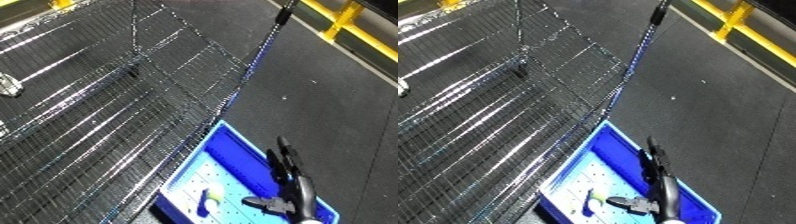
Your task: Pick up the object and place it into the box
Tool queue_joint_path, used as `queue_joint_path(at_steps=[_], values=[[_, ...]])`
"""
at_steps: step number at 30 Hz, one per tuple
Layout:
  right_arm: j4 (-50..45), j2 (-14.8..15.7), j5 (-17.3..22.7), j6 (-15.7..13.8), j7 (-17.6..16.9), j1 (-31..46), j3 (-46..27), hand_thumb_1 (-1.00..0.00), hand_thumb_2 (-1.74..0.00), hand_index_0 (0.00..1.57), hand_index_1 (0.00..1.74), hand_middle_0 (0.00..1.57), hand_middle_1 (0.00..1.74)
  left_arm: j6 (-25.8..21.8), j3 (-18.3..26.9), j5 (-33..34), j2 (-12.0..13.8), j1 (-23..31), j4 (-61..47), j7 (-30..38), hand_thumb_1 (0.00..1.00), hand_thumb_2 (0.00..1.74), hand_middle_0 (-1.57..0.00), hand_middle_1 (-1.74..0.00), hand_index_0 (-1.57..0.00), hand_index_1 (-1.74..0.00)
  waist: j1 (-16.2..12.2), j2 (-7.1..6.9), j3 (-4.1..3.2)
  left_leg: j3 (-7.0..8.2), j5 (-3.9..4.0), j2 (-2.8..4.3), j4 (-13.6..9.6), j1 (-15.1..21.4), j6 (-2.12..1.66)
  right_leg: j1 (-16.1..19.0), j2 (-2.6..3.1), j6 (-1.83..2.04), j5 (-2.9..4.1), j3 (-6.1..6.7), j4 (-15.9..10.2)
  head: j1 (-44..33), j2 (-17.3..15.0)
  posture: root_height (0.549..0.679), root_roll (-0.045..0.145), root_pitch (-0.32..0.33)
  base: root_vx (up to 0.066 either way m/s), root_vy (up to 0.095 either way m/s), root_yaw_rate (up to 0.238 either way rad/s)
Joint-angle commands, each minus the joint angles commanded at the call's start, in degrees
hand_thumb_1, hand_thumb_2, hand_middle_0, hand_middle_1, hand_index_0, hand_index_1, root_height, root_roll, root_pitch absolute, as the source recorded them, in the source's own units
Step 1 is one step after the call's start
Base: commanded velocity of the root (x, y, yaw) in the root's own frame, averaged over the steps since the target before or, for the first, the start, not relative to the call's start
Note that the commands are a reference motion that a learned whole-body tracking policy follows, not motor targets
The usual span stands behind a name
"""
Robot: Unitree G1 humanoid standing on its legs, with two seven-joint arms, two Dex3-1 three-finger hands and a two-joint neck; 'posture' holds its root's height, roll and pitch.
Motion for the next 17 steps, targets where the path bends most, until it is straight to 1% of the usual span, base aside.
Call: queue_joint_path(at_steps=[4,7,10,13,17], values=[[-1.41,0.29,-1.22,-0.55,0.56,-0.49,0.68,0.0,0.0,0.0,0.0,0.0,0.0,0.34,-0.17,0.23,0.1,0.06,-0.46,0.39,1.0,1.74,-1.57,-1.74,-1.57,-1.74,0.66,-0.42,0.04,-0.51,0.26,-0.06,0.03,-0.4,0.02,0.01,0.11,-0.1,-0.13,-0.22,0.34,-1.05,-0.51,0.657,0.09,0.048,-0.012,-0.024,0.092],[-2.63,0.28,-2.39,-0.72,2.54,-1.42,1.36,0.0,0.0,0.0,0.0,0.0,0.0,0.64,-0.24,0.29,0.17,0.09,-0.41,0.17,1.0,1.74,-1.57,-1.74,-1.57,-1.74,1.36,-0.73,0.05,-1.05,0.37,-0.14,0.22,-0.57,-0.03,0.3,0.08,-0.23,-0.36,-0.44,0.59,-2.87,-0.78,0.656,0.09,0.043,0.009,-0.036,0.128],[-4.22,0.41,-4.1,-0.28,4.36,-2.46,2.3,0.0,0.0,0.0,0.0,0.0,0.0,1.15,0.03,0.44,0.3,0.17,-0.62,-0.13,1.0,1.74,-1.57,-1.74,-1.57,-1.74,2.19,-1.16,-0.05,-1.6,0.52,-0.21,0.26,-0.68,-0.08,0.62,-0.02,-0.31,-0.46,-0.7,0.54,-4.98,-1.62,0.656,0.09,0.039,0.01,-0.043,0.137],[-5.55,0.75,-5.93,0.32,5.01,-3.39,3.41,0.0,0.0,0.0,0.0,0.0,0.0,1.62,0.34,0.68,0.55,0.13,-0.9,-0.08,1.0,1.74,-1.57,-1.74,-1.57,-1.74,3.17,-1.85,-0.21,-2.18,0.66,-0.24,0.31,-0.92,-0.03,0.89,-0.07,-0.3,-0.37,-0.96,0.34,-7.59,-1.88,0.657,0.088,0.037,0.004,-0.063,0.115],[-6.97,1.57,-6.87,1.09,5.96,-4.99,5.09,0.0,0.0,0.0,0.0,0.0,0.0,2.45,0.76,1.38,1.01,-0.18,-1.16,0.28,1.0,1.74,-1.57,-1.74,-1.57,-1.74,4.64,-3.19,-0.32,-3.0,0.53,-0.09,0.94,-1.46,0.03,1.31,-0.02,-0.34,-0.26,-1.43,0.18,-10.7,-2.77,0.657,0.083,0.033,0.003,-0.091,0.114]])
